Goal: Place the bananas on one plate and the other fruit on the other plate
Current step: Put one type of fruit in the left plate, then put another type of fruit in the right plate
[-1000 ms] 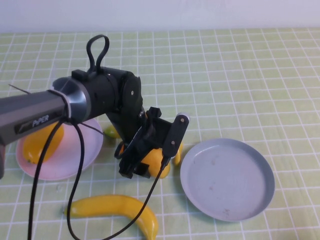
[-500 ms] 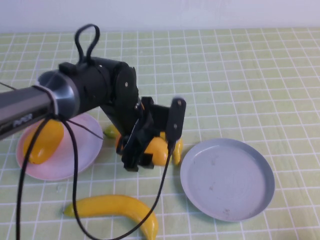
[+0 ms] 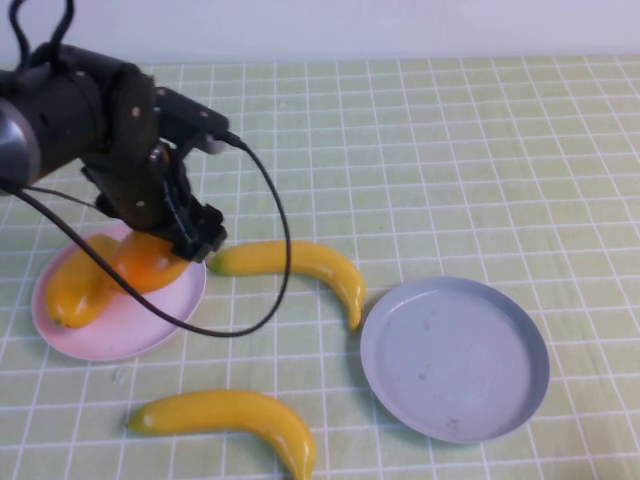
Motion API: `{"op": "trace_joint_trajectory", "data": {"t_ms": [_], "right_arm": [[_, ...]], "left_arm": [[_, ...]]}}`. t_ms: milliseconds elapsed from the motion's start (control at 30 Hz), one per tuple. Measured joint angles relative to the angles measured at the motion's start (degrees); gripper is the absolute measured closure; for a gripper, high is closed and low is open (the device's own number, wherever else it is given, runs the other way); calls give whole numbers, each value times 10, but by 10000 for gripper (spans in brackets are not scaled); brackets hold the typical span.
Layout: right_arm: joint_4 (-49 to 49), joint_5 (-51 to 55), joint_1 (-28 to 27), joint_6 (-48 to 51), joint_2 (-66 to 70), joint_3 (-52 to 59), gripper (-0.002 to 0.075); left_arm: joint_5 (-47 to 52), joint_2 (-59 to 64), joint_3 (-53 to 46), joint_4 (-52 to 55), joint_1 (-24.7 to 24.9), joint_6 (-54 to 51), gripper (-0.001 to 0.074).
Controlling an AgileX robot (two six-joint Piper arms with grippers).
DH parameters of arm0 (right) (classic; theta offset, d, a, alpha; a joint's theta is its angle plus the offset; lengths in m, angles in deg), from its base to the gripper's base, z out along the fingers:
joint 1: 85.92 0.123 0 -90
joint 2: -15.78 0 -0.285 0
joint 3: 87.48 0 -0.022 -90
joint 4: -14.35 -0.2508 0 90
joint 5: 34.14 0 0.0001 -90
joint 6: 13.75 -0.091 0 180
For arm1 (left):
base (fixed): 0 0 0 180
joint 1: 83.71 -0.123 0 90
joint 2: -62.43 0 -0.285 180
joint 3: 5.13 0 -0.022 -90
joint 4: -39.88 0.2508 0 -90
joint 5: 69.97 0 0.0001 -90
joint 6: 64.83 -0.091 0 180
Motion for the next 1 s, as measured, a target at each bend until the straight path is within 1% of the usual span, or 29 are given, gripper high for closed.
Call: {"op": "trace_joint_trajectory", "data": {"t_ms": [133,233,533,600,733,833,933,1000], "right_arm": [[0,0,0,0,0,0,742],[0,0,0,0,0,0,741],[0,0,0,0,0,0,742],[0,0,0,0,0,0,742],[0,0,0,0,0,0,742],[0,0,0,0,0,0,742],[0,0,0,0,0,0,742],[0,0,0,0,0,0,742]], "left_arm": [[5,1,0,-5,-35,20,199],[6,7,0,-10,-51,23,199],[13,47,0,-27,-55,25,197],[13,47,0,-27,-55,28,179],[14,45,0,-27,-55,36,99],[14,28,0,-27,-55,41,76],[15,1,0,-27,-55,43,75],[16,-23,0,-27,-55,46,95]]}}
